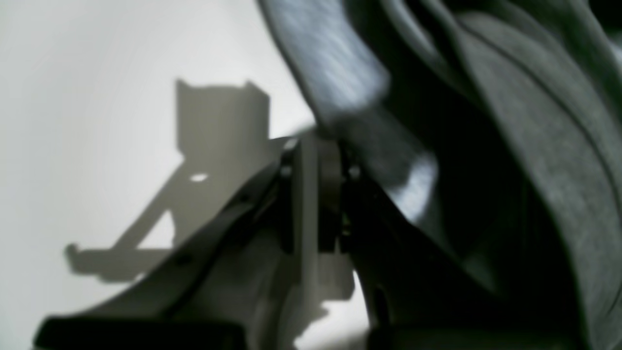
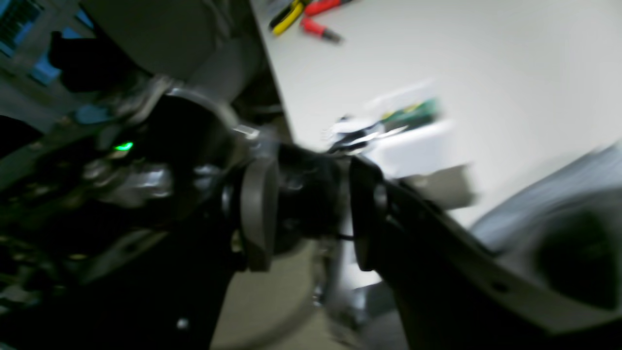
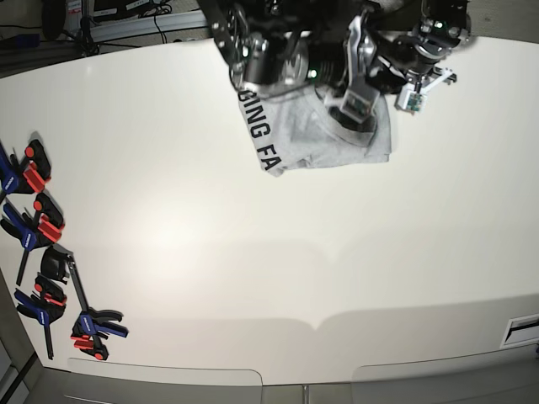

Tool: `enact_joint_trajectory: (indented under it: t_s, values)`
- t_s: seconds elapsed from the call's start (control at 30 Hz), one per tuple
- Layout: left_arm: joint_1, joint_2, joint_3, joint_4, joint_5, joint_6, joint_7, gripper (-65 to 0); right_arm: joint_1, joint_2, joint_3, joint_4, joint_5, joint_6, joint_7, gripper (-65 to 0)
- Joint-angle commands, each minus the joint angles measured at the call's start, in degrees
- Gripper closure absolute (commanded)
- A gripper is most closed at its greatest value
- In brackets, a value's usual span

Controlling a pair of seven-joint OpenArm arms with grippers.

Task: Fold the T-shirt properly
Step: 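Grasp the folded bundle with both grippers and press it flat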

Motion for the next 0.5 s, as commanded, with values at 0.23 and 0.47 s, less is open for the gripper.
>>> enact_joint_trajectory:
  t_s: [0.23,0.47]
  values:
    - [0.31,-0.35,-3.26,9.97,-3.45,-0.02,-1.60,-10.7,2.75,-0.46,16.15,3.41,-5.53,-3.89,-0.42,-23.6]
    - [-1.44,-0.35,-3.23,9.42,-10.93,-4.13,-1.86,-19.9,0.96,0.02,31.17,2.86,-3.56,-3.93,-0.52,-23.5]
